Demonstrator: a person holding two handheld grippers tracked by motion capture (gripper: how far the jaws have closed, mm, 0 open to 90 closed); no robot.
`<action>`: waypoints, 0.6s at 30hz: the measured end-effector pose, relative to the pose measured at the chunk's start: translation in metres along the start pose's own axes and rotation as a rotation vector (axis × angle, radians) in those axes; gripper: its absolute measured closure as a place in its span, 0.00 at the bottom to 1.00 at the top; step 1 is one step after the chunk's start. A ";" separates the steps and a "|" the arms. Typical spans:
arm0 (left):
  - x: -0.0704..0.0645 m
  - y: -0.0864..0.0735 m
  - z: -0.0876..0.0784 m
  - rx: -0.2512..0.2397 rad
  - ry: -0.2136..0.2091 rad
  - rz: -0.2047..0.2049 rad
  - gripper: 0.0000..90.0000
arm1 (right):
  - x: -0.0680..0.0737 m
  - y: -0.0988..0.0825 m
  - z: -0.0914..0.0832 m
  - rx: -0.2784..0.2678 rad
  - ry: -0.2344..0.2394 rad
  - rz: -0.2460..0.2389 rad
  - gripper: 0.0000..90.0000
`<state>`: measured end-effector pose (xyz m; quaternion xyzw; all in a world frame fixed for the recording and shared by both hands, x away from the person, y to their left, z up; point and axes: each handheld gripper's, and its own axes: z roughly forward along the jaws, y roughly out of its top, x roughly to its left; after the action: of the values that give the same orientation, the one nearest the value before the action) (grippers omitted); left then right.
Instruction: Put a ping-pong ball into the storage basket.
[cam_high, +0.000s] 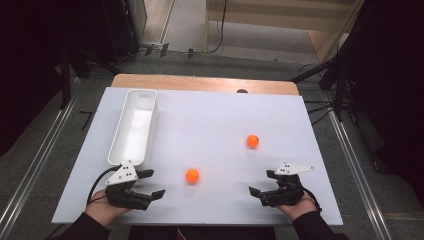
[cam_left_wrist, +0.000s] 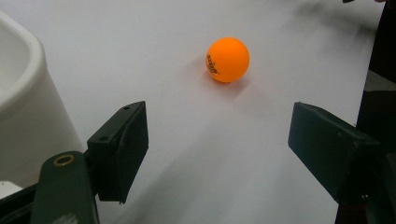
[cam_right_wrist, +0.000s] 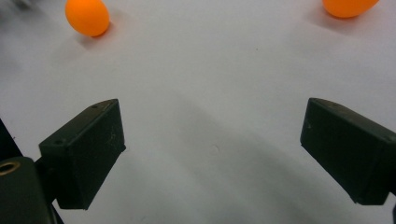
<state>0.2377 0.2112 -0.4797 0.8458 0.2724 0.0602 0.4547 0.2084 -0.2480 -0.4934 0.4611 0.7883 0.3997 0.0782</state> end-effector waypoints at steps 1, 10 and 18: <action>0.000 0.000 0.000 0.000 -0.001 -0.001 0.23 | 0.000 0.000 0.000 0.001 0.000 0.001 0.06; -0.002 -0.001 -0.001 0.004 0.000 -0.001 0.23 | 0.000 0.001 0.001 0.026 -0.005 -0.010 0.06; -0.002 -0.001 0.000 0.017 -0.003 -0.002 0.23 | -0.001 -0.001 0.003 0.051 -0.011 -0.032 0.06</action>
<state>0.2356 0.2104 -0.4807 0.8496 0.2730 0.0565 0.4478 0.2097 -0.2470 -0.4957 0.4524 0.8052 0.3756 0.0770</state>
